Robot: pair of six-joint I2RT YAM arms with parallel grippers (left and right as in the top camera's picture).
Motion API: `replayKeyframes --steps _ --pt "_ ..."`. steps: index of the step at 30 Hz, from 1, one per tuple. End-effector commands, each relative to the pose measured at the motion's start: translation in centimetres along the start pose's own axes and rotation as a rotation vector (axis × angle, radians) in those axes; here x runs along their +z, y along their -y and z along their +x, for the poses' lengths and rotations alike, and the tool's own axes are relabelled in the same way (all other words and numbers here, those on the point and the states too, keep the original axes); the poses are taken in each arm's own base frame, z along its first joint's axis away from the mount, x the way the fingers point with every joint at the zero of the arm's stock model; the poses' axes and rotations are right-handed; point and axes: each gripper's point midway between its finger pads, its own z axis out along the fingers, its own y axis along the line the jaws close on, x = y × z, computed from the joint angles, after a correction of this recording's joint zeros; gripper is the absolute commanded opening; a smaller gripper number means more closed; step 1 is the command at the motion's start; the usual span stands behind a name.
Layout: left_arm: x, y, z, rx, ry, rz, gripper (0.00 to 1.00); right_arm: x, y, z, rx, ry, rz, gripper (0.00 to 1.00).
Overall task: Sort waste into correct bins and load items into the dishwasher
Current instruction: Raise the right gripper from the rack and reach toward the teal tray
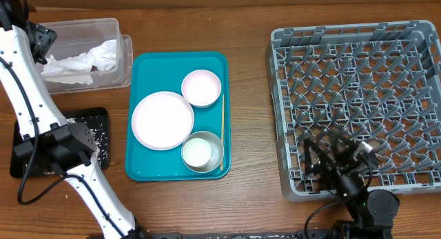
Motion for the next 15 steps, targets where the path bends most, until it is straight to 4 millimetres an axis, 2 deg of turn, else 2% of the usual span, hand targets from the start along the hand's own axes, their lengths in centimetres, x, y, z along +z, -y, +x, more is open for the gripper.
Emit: replayKeyframes --steps 1,3,6,11,15 --pt "-1.5 -0.3 -0.7 -0.026 0.041 0.015 1.00 -0.2 -2.5 1.1 0.406 -0.096 -0.130 1.00" --pt "-1.5 -0.3 -0.7 -0.026 0.041 0.015 1.00 -0.2 -2.7 0.2 0.577 -0.071 -0.134 1.00" --pt "-1.5 -0.3 -0.7 -0.026 0.041 0.014 1.00 -0.3 -3.3 -1.5 0.718 -0.015 -0.165 1.00" --pt "-1.5 -0.3 -0.7 -0.026 0.041 0.015 1.00 -2.0 -7.6 -6.1 0.558 0.136 -0.376 1.00" --pt "-1.5 -0.3 -0.7 -0.026 0.041 0.015 1.00 -3.2 -8.8 -9.4 0.554 0.264 -0.413 1.00"
